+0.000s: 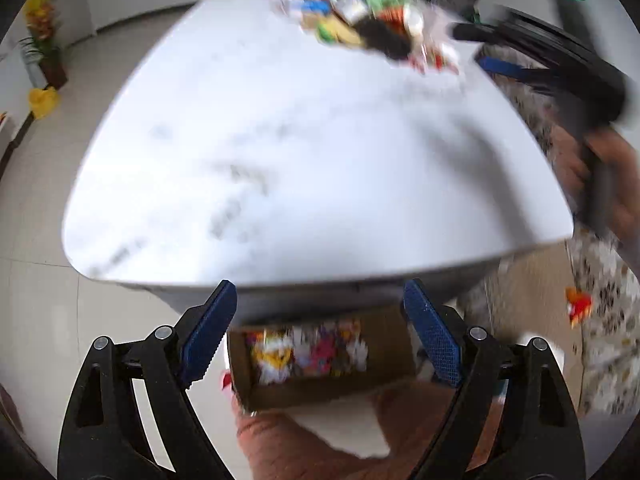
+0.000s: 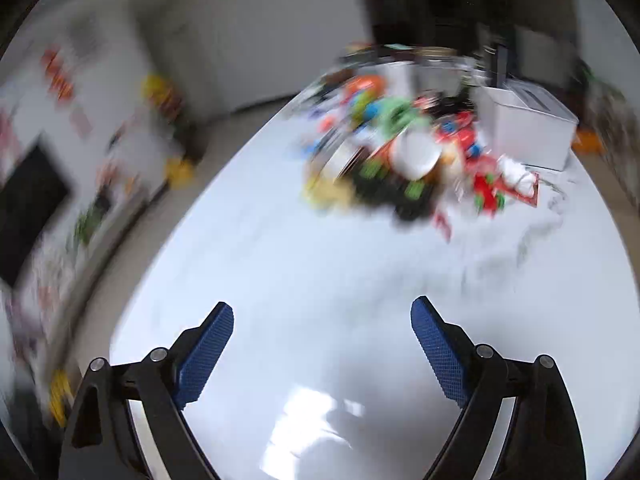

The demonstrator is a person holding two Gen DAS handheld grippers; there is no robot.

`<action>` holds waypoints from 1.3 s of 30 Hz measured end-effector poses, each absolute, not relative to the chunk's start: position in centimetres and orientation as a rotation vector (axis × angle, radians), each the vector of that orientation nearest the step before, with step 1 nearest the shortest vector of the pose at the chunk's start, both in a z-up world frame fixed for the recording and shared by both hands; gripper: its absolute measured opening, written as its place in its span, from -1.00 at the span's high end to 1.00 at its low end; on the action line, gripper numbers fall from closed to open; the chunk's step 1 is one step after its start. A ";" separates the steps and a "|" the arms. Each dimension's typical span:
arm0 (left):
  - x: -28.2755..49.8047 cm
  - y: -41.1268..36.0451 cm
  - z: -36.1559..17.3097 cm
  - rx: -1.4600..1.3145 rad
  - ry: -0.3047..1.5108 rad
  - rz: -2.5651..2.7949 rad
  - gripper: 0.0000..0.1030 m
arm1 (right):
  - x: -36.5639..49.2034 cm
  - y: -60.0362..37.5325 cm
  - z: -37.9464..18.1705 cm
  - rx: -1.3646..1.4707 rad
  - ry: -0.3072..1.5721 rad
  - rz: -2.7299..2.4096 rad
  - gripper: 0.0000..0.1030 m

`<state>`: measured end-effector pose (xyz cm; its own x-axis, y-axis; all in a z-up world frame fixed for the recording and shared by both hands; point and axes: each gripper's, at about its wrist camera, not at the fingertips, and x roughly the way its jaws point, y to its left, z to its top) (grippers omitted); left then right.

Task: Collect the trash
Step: 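Grasp the red paper cone cup with the right gripper while the left grasps a red box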

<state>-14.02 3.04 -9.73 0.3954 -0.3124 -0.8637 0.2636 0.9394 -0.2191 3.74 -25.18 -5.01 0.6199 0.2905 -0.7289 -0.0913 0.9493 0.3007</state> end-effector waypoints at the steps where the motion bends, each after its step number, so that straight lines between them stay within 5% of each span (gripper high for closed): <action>1: -13.9 3.3 -9.3 -0.066 1.088 -0.348 -0.62 | 6.8 -26.7 -5.2 0.342 0.883 0.180 -0.72; 8: -14.7 5.0 -9.3 -0.128 1.092 -0.286 -0.62 | 19.9 -32.7 -9.8 0.823 0.951 -0.040 -0.65; 9: -14.7 5.1 -9.4 -0.132 1.099 -0.288 -0.62 | 20.8 -32.8 -10.2 0.837 0.978 -0.058 -0.21; 10: -14.8 5.2 -9.7 -0.124 1.112 -0.282 -0.62 | 21.5 -33.1 -10.7 0.877 1.008 -0.069 -0.03; 12: -14.6 5.3 -10.1 -0.114 1.125 -0.279 -0.62 | 21.6 -33.5 -10.3 0.907 1.001 -0.064 0.04; 24: -8.8 2.7 -8.8 -0.052 1.081 -0.357 -0.62 | 7.3 -36.6 -2.2 0.818 0.926 0.171 0.05; 39: 23.2 -9.2 -8.0 -0.348 1.071 -0.271 -0.62 | -10.3 -34.8 -3.7 0.521 0.947 0.103 0.04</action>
<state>23.16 -9.25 -7.97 0.4547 -0.3807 -0.8051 0.0480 0.9132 -0.4047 -10.30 -34.84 -3.74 0.5890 0.3074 -0.7474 0.1392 0.8725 0.4685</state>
